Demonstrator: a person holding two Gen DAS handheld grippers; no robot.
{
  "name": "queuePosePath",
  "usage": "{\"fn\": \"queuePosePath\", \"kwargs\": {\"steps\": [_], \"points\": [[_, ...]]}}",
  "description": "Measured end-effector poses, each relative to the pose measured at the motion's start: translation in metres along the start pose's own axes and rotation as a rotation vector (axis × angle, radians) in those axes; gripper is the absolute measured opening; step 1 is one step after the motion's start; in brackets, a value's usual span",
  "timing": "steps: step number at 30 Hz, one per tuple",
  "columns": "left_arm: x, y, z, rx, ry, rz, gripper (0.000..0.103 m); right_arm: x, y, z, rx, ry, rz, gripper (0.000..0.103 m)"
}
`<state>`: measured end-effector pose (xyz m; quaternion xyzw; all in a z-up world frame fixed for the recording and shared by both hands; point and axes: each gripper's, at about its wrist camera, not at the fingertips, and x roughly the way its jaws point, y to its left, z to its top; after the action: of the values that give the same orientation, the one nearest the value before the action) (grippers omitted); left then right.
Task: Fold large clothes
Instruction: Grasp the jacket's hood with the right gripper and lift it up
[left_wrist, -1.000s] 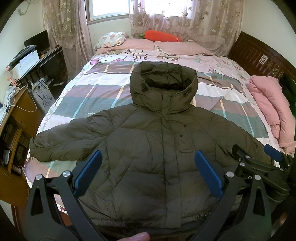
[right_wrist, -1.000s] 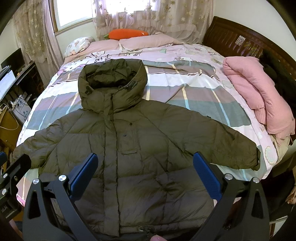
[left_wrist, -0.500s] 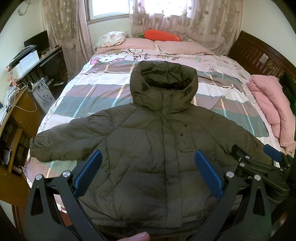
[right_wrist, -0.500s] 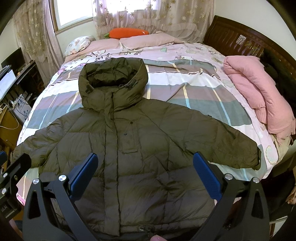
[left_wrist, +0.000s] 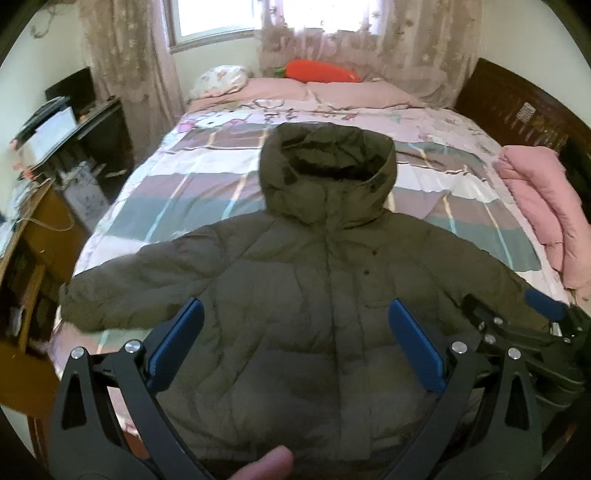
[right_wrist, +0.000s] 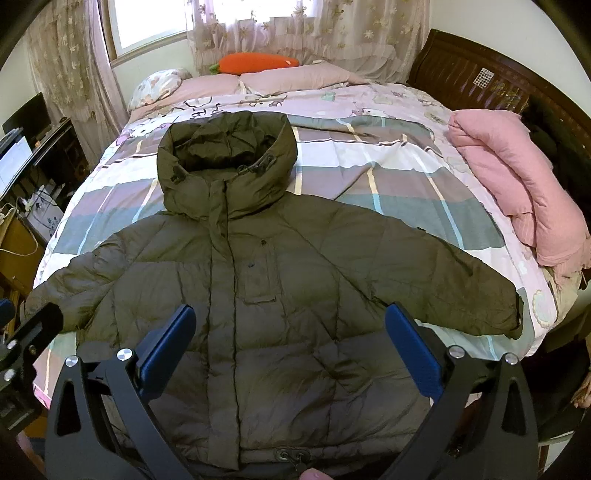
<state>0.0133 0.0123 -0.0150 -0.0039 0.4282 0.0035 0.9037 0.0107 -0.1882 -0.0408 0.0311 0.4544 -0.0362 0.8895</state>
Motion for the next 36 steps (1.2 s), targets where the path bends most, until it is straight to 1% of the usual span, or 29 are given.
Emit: {"fn": "queuePosePath", "kwargs": {"steps": [1,3,4,6,7,9,10,11,14,15,16,17,18,19,20,21,22,24,25,26,27,28,29,30,33,34,35,36], "points": [[0.009,0.007,0.004,-0.014,0.005,-0.011,0.101,0.003,-0.002,0.002,-0.003,0.006,0.026,0.102],[0.023,0.015,0.012,-0.028,-0.015,-0.006,0.101,0.013,-0.003,0.006,0.003,0.022,0.125,0.102],[0.034,0.020,0.019,-0.031,-0.005,0.010,0.101,0.022,-0.005,0.009,0.027,0.034,0.173,0.102],[0.053,0.032,0.029,-0.062,0.035,0.034,0.101,0.045,-0.011,0.015,0.095,0.063,0.231,0.102],[0.063,0.041,0.035,-0.086,0.057,0.037,0.101,0.056,-0.013,0.020,0.120,0.082,0.241,0.102],[0.076,0.053,0.047,-0.098,0.073,0.032,0.101,0.085,-0.014,0.037,0.172,0.155,0.254,0.102],[0.082,0.060,0.051,-0.102,0.081,0.042,0.101,0.101,-0.011,0.051,0.187,0.186,0.274,0.102],[0.086,0.063,0.053,-0.104,0.086,0.052,0.101,0.107,-0.009,0.063,0.184,0.186,0.282,0.102],[0.108,0.082,0.054,-0.117,0.125,0.080,0.101,0.123,0.009,0.116,0.109,0.098,0.205,0.102],[0.116,0.089,0.052,-0.137,0.144,0.079,0.101,0.135,0.013,0.139,0.096,0.078,0.174,0.102],[0.121,0.093,0.051,-0.152,0.154,0.076,0.101,0.145,0.015,0.153,0.095,0.063,0.151,0.102],[0.129,0.099,0.049,-0.174,0.166,0.081,0.101,0.163,0.019,0.174,0.092,0.042,0.108,0.102],[0.137,0.102,0.047,-0.186,0.175,0.105,0.101,0.185,0.023,0.198,0.086,0.024,0.062,0.102],[0.145,0.105,0.046,-0.189,0.190,0.139,0.101,0.200,0.025,0.210,0.084,0.020,0.037,0.102],[0.150,0.106,0.046,-0.185,0.204,0.156,0.101,0.228,0.027,0.226,0.092,0.040,0.009,0.102],[0.159,0.106,0.046,-0.175,0.228,0.167,0.101,0.257,0.027,0.237,0.118,0.079,-0.001,0.102],[0.169,0.106,0.047,-0.152,0.266,0.171,0.101,0.275,0.026,0.240,0.135,0.105,-0.010,0.102],[0.183,0.104,0.048,-0.127,0.309,0.191,0.101,0.324,0.028,0.243,0.159,0.183,-0.070,0.102],[0.187,0.105,0.048,-0.121,0.320,0.202,0.101,0.335,0.031,0.242,0.162,0.195,-0.092,0.098],[0.194,0.105,0.048,-0.113,0.334,0.217,0.101,0.348,0.032,0.240,0.165,0.207,-0.106,0.091],[0.198,0.107,0.049,-0.111,0.343,0.229,0.101,0.358,0.034,0.236,0.164,0.228,-0.091,0.064],[0.201,0.109,0.050,-0.119,0.349,0.237,0.101,0.364,0.036,0.234,0.157,0.244,-0.074,0.023],[0.204,0.112,0.050,-0.131,0.355,0.241,0.101,0.363,0.039,0.234,0.144,0.236,-0.077,0.021],[0.206,0.117,0.050,-0.151,0.366,0.242,0.101,0.355,0.042,0.233,0.111,0.198,-0.064,0.020],[0.208,0.134,0.046,-0.242,0.411,0.218,0.101,0.318,0.048,0.227,-0.006,0.118,0.040,0.009],[0.208,0.141,0.044,-0.280,0.419,0.208,0.101,0.318,0.048,0.227,-0.006,0.118,0.040,0.009],[0.207,0.145,0.043,-0.307,0.424,0.205,0.101,0.292,0.047,0.215,-0.073,0.082,0.107,0.009],[0.207,0.151,0.042,-0.342,0.428,0.204,0.101,0.276,0.046,0.204,-0.116,0.062,0.153,0.009]]}}
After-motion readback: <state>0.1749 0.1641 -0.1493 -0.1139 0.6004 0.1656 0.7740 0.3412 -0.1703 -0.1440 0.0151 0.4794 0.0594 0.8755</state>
